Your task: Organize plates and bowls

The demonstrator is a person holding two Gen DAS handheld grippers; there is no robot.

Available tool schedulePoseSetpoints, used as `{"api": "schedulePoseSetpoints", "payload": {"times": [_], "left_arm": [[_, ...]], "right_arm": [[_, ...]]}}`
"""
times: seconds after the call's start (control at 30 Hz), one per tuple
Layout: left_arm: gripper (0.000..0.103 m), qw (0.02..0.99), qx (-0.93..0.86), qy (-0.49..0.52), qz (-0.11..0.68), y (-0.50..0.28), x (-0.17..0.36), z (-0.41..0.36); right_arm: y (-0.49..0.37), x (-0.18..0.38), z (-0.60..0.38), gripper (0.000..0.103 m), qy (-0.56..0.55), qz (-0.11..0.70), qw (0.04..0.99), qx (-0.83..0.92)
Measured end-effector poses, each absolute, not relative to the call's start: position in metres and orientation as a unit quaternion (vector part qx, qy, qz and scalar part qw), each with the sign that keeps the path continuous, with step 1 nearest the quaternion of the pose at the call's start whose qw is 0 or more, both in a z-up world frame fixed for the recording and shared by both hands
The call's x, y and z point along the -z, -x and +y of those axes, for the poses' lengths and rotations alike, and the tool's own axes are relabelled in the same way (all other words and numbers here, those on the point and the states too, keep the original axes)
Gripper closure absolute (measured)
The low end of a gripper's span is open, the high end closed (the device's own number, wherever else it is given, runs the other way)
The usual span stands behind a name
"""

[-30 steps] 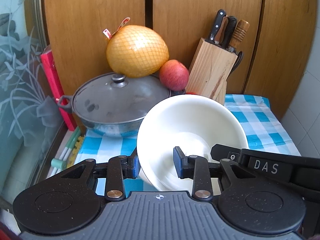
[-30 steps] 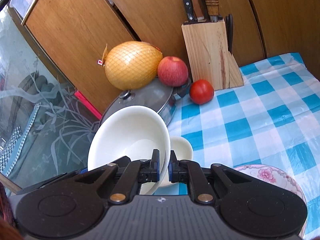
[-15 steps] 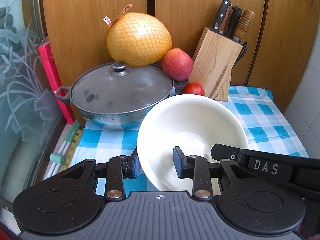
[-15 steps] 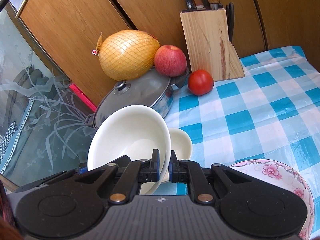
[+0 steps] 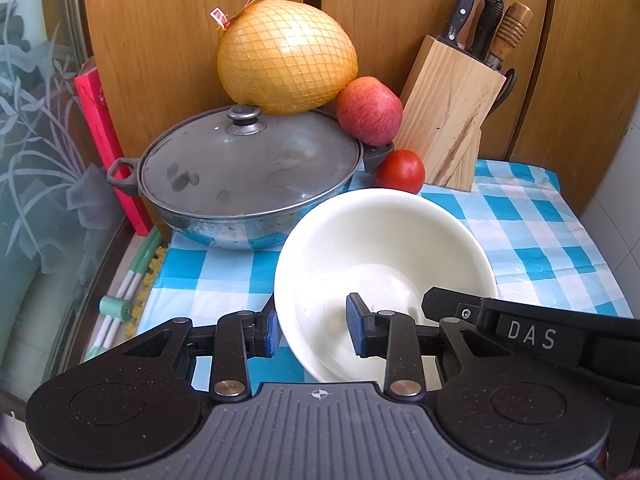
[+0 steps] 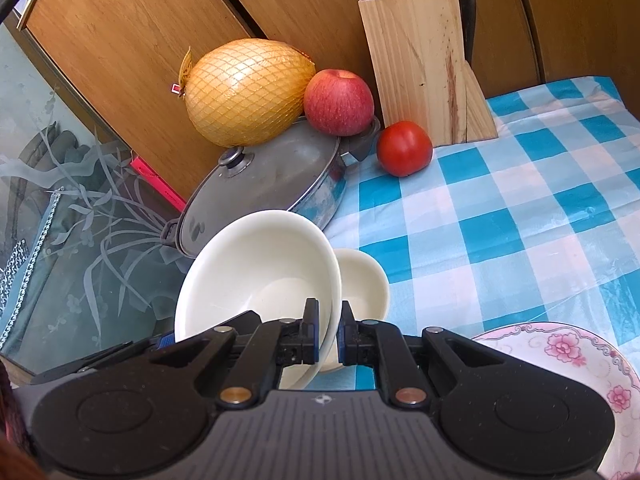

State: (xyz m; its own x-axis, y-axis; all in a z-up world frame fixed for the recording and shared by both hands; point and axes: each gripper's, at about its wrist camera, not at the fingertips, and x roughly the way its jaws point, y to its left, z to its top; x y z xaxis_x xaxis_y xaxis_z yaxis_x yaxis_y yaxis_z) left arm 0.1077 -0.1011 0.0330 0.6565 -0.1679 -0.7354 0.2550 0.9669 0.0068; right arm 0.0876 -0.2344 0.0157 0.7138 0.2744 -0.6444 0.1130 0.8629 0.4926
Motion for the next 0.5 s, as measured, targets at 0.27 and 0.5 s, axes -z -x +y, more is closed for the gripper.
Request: {"api": "schedulePoseSetpoints", "payload": {"times": [0.27, 0.5], "left_arm": [[0.063, 0.906, 0.114, -0.053, 0.405, -0.114, -0.029, -0.097], [0.063, 0.902, 0.113, -0.052, 0.413, -0.119, -0.025, -0.097]], "right_arm": [[-0.093, -0.012, -0.232, 0.092, -0.258, 0.381, 0.887, -0.045], [-0.1, -0.007, -0.232, 0.092, -0.258, 0.387, 0.884, -0.043]]}}
